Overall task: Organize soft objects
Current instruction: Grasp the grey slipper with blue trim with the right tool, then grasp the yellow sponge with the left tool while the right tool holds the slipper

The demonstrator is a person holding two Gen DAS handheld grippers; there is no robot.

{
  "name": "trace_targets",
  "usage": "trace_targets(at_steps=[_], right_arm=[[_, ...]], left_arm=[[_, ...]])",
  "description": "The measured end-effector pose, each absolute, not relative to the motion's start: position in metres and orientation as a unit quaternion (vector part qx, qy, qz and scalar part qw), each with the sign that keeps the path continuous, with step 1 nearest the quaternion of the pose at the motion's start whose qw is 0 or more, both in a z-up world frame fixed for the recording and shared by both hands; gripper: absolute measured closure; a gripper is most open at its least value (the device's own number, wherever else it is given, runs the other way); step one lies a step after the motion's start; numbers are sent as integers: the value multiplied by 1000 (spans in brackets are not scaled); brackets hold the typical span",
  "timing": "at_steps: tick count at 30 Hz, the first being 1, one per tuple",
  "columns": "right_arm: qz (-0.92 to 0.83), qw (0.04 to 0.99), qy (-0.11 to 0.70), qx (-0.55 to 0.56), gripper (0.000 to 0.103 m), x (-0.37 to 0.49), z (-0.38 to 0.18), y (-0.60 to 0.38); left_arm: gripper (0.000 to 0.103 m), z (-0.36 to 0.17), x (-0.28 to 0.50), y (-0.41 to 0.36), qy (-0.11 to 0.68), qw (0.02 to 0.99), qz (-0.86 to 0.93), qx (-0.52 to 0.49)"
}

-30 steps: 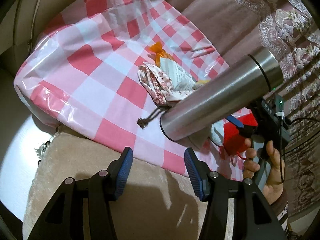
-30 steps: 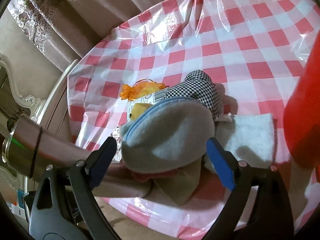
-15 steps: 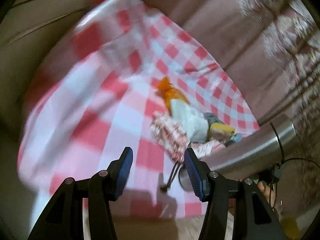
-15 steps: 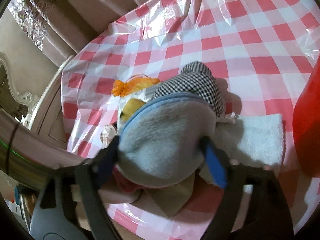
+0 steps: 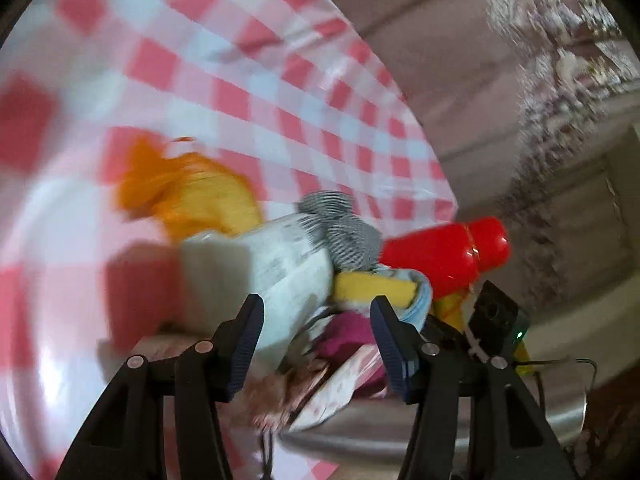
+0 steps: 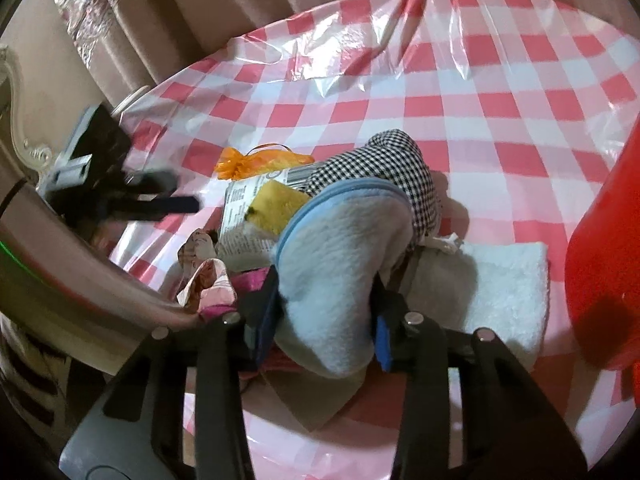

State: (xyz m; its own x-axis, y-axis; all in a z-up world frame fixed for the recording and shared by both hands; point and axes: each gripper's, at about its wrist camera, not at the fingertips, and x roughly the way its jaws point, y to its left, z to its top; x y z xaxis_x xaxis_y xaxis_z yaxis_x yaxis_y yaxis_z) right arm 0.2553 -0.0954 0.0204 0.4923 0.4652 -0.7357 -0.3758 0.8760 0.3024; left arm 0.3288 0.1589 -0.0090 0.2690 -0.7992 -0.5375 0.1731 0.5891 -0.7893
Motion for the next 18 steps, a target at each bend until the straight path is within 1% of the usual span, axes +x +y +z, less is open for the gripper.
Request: trace_targets(at_steps=[3, 7, 8, 10, 15, 18], right_arm=[[247, 866, 434, 39, 62, 255, 24, -91], [252, 868, 427, 30, 62, 254, 26, -86], [252, 868, 427, 30, 62, 255, 26, -86], [253, 867, 427, 31, 62, 256, 25, -85], [255, 867, 427, 30, 62, 257, 25, -83], [255, 867, 427, 30, 62, 257, 25, -83]], left_arm=[[47, -16, 353, 141, 521, 701, -363, -326], [46, -17, 365, 119, 541, 677, -388, -312], [43, -18, 367, 114, 548, 673, -391, -306], [31, -19, 369, 105, 561, 661, -400, -296], [29, -21, 372, 96, 569, 647, -418, -289], [25, -21, 376, 85, 577, 646, -420, -271]])
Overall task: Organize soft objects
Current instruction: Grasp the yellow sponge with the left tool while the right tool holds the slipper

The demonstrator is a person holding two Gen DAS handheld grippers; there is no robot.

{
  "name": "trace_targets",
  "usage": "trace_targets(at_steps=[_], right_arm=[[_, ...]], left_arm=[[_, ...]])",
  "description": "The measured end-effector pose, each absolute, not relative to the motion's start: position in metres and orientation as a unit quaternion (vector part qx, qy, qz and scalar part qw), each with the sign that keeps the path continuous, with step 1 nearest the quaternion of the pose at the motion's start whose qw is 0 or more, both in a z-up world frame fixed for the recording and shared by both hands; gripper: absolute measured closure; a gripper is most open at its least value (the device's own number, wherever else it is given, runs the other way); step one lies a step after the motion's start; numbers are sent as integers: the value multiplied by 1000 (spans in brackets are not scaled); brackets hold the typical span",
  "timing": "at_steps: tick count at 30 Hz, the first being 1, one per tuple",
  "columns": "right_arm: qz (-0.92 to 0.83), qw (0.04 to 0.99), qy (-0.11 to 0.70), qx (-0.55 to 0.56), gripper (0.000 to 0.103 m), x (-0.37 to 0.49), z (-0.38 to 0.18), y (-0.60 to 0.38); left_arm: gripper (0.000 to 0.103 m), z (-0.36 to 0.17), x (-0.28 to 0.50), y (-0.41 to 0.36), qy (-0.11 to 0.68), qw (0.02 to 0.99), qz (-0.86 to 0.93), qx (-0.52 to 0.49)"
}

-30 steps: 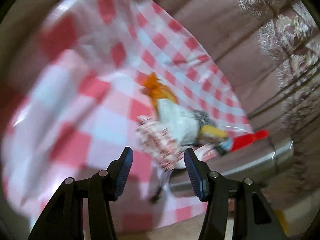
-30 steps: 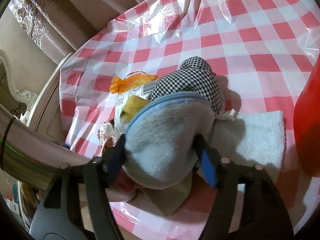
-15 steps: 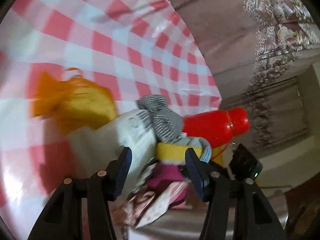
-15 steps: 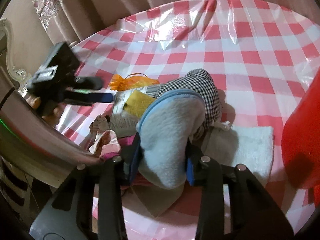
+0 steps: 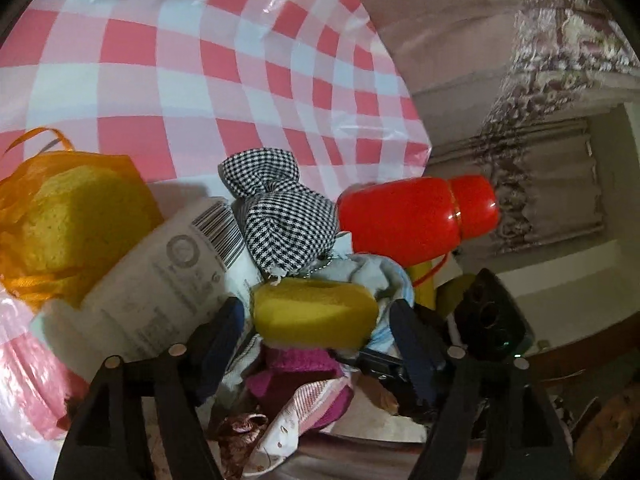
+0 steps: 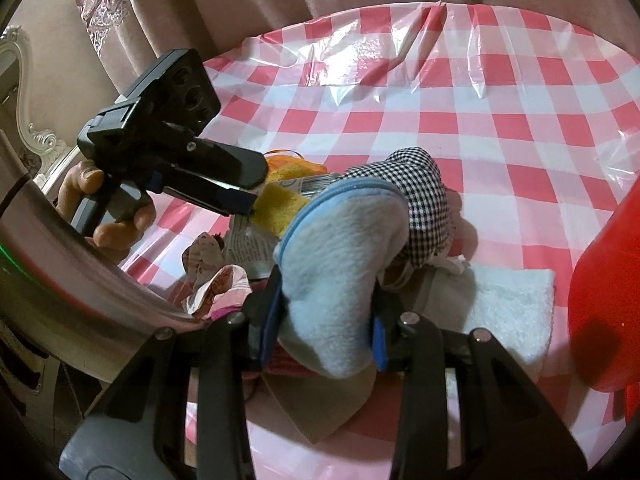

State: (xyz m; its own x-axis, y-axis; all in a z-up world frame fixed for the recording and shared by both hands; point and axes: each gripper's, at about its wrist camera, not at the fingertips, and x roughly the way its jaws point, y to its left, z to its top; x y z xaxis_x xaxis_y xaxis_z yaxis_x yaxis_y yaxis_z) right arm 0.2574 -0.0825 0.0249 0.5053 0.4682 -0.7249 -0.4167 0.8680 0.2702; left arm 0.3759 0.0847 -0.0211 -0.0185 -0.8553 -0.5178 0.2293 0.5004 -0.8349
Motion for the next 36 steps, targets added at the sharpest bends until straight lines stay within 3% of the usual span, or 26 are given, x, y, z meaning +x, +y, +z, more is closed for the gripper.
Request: trace_targets(at_steps=[8, 10, 13, 25, 36], right_arm=[[256, 869, 423, 29, 62, 257, 27, -82], [254, 870, 421, 28, 62, 256, 28, -84], [255, 871, 419, 31, 63, 254, 31, -86], [245, 879, 408, 34, 64, 235, 43, -99], [224, 886, 404, 32, 64, 199, 51, -115]], left_arm=[[25, -18, 377, 59, 596, 642, -431, -215], [40, -18, 377, 60, 594, 649, -425, -214], [42, -18, 375, 67, 585, 650, -426, -231], [44, -1, 346, 120, 513, 699, -376, -329], [44, 14, 250, 194, 448, 773, -221, -390]])
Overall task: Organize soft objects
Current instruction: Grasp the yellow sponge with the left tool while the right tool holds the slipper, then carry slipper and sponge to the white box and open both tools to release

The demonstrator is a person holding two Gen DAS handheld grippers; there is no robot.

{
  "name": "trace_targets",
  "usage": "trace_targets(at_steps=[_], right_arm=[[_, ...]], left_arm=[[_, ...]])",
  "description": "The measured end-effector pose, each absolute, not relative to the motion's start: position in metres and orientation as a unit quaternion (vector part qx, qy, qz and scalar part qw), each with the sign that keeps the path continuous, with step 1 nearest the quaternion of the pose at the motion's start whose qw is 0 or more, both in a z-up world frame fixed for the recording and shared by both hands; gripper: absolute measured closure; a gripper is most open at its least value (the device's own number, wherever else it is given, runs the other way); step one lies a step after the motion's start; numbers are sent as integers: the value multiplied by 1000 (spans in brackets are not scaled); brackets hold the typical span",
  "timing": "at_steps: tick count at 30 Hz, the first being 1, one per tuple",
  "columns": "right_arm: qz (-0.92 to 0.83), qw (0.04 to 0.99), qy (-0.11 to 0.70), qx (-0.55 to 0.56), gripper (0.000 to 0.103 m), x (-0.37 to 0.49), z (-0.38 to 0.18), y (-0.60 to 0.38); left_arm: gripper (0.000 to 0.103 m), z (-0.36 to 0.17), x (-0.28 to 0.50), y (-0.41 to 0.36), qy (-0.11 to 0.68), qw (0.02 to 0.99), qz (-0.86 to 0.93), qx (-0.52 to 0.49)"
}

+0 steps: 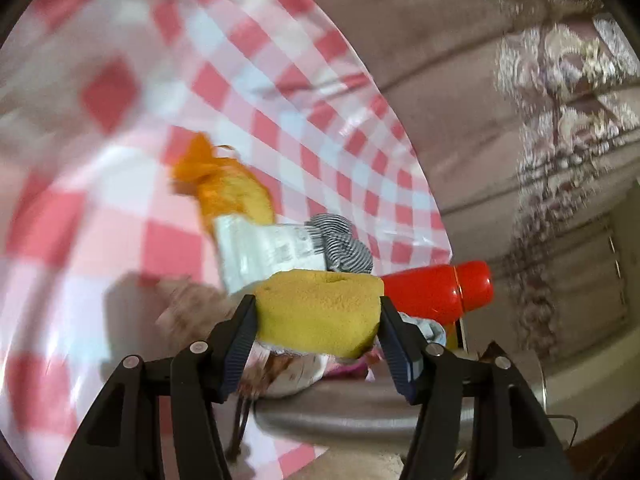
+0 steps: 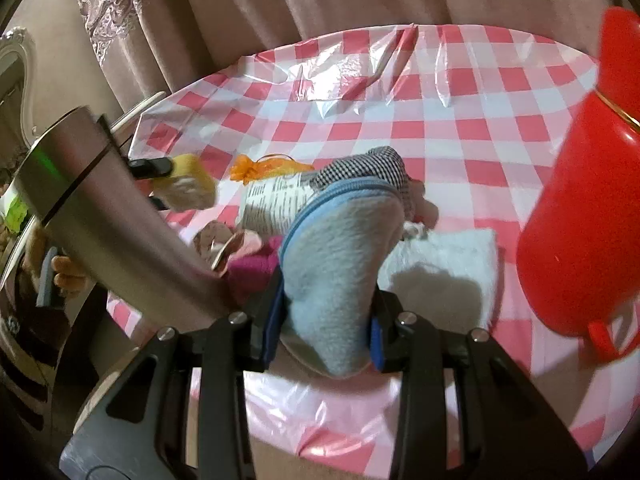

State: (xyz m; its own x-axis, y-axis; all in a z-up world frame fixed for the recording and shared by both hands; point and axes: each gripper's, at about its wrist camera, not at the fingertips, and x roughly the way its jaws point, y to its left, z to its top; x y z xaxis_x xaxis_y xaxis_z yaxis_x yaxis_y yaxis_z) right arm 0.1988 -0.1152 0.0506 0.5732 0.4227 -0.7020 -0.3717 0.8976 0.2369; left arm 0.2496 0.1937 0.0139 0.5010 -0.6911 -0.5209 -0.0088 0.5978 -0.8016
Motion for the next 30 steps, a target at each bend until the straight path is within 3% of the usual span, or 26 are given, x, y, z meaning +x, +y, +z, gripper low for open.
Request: trace_targets(at_steps=[14, 21, 30], right_arm=[[154, 899, 411, 1, 64, 126, 63, -165], [117, 903, 414, 4, 64, 85, 69, -213], [41, 908, 416, 29, 64, 41, 73, -297]], left_arm=[[44, 48, 97, 140, 407, 867, -56, -283], [43, 64, 71, 75, 401, 893, -18, -203], [43, 75, 75, -34, 408, 899, -94, -132]])
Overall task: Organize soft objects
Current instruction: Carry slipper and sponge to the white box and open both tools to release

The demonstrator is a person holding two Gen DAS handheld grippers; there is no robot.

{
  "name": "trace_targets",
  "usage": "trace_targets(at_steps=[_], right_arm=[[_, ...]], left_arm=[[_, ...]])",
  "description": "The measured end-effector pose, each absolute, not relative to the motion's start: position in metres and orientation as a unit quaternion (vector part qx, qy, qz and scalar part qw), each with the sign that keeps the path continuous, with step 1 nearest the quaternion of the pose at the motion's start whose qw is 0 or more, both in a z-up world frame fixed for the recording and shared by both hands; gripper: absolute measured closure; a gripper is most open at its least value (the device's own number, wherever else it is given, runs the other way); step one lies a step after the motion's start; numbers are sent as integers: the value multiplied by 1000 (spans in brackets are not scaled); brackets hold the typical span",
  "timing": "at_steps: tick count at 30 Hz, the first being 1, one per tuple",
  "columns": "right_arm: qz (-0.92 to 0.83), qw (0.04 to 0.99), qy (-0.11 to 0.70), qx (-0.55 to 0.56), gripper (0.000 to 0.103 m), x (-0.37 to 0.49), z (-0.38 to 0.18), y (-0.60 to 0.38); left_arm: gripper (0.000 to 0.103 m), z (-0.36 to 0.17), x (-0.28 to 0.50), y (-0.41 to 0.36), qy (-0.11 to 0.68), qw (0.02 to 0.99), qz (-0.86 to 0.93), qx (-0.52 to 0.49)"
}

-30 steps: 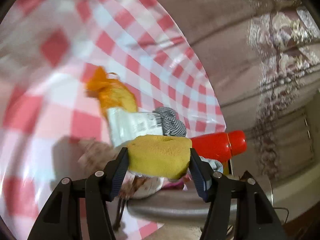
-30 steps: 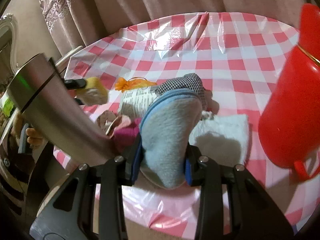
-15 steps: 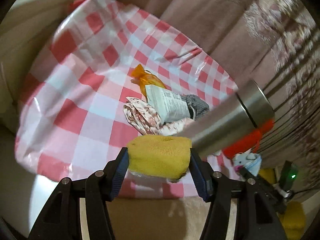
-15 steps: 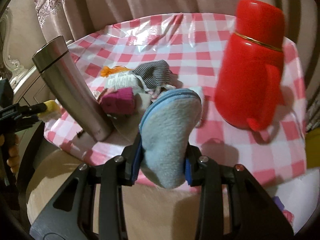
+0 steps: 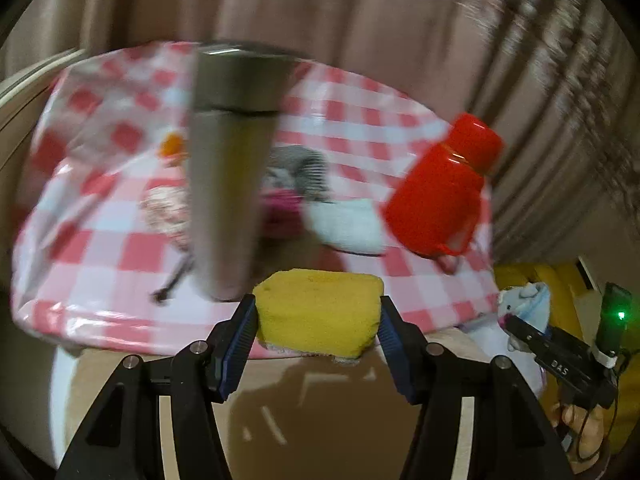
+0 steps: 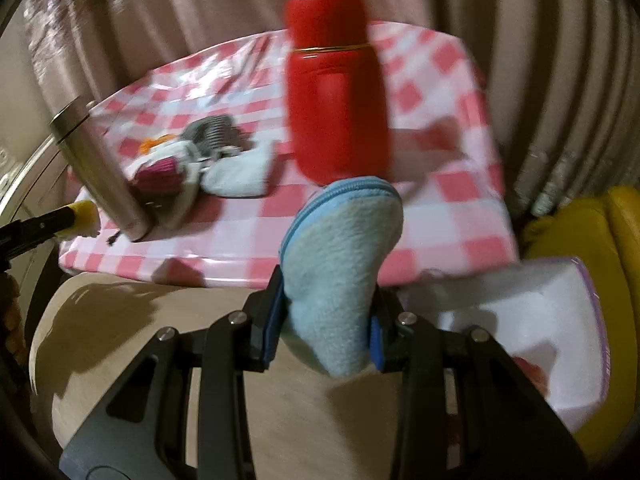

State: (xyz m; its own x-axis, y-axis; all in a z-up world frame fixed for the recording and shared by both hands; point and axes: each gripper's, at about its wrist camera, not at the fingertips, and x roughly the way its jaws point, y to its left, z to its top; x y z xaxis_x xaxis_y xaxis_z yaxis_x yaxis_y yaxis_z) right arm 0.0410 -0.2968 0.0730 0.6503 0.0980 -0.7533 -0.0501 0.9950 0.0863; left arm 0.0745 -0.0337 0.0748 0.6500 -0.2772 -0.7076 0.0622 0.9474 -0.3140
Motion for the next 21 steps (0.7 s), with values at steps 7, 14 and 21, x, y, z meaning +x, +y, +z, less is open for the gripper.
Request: trace_targets(at_steps=[7, 14, 21], right_arm=[[-40, 907, 417, 33, 64, 10, 74, -362], [-95, 896, 432, 46, 62, -15, 65, -416], [-137, 889, 434, 53, 53, -27, 62, -447]], left_arm=[[43, 82, 74, -124, 411, 891, -173, -92], [43, 82, 66, -205, 418, 876, -235, -50], [43, 76, 58, -272, 419, 863, -284, -7]])
